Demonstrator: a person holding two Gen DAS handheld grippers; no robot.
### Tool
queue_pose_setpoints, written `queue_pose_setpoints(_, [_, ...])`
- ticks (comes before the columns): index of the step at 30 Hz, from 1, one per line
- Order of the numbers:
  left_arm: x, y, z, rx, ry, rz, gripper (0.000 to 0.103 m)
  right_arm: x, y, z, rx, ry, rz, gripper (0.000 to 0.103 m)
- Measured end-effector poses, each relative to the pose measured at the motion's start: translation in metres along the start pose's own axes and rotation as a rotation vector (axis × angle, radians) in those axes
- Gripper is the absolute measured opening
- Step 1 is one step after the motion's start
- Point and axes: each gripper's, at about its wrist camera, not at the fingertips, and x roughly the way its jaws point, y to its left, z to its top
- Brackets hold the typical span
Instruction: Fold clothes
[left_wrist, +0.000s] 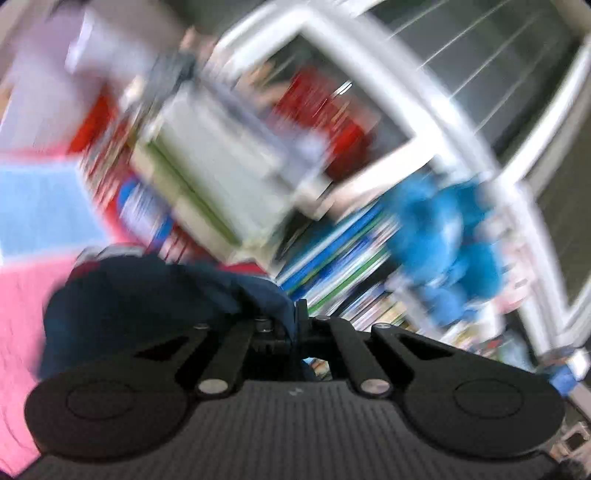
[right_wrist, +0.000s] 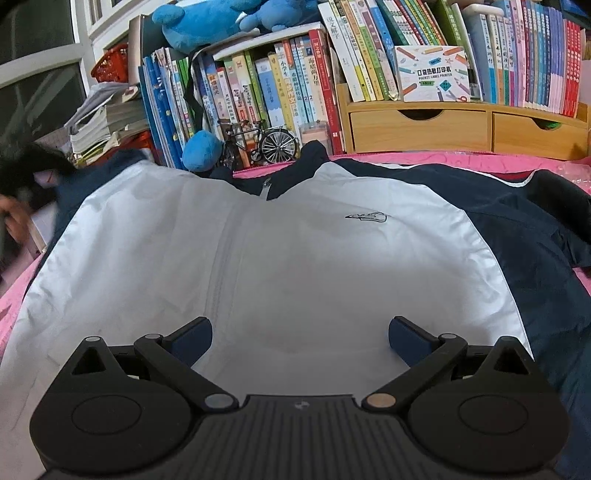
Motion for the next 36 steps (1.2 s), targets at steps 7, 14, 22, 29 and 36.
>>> queue_pose_setpoints(7, [-0.035, 0.035, -0.029, 0.048, 0.131, 0.137, 0.005, -0.001, 0.000, 0.001, -0.006, 0.003, -0.004, 0.103])
queue_pose_setpoints(14, [-0.023, -0.012, -0.086, 0.262, 0.266, -0.001, 0.011, -0.001, 0.003, 0.003, -0.018, 0.009, -0.015, 0.103])
queue_pose_setpoints(22, [-0.032, -0.087, -0.171, 0.621, 0.667, -0.186, 0.028, -0.034, -0.002, 0.023, 0.001, -0.076, 0.070, 0.103])
queue_pose_setpoints(29, [-0.055, -0.106, -0.214, 0.876, 0.678, -0.211, 0.073, -0.027, 0.103, 0.103, -0.293, 0.003, 0.269, 0.103])
queue_pose_setpoints(36, [-0.053, -0.105, -0.219, 0.886, 0.661, -0.229, 0.078, 0.076, 0.244, 0.114, -0.753, 0.194, 0.178, 0.100])
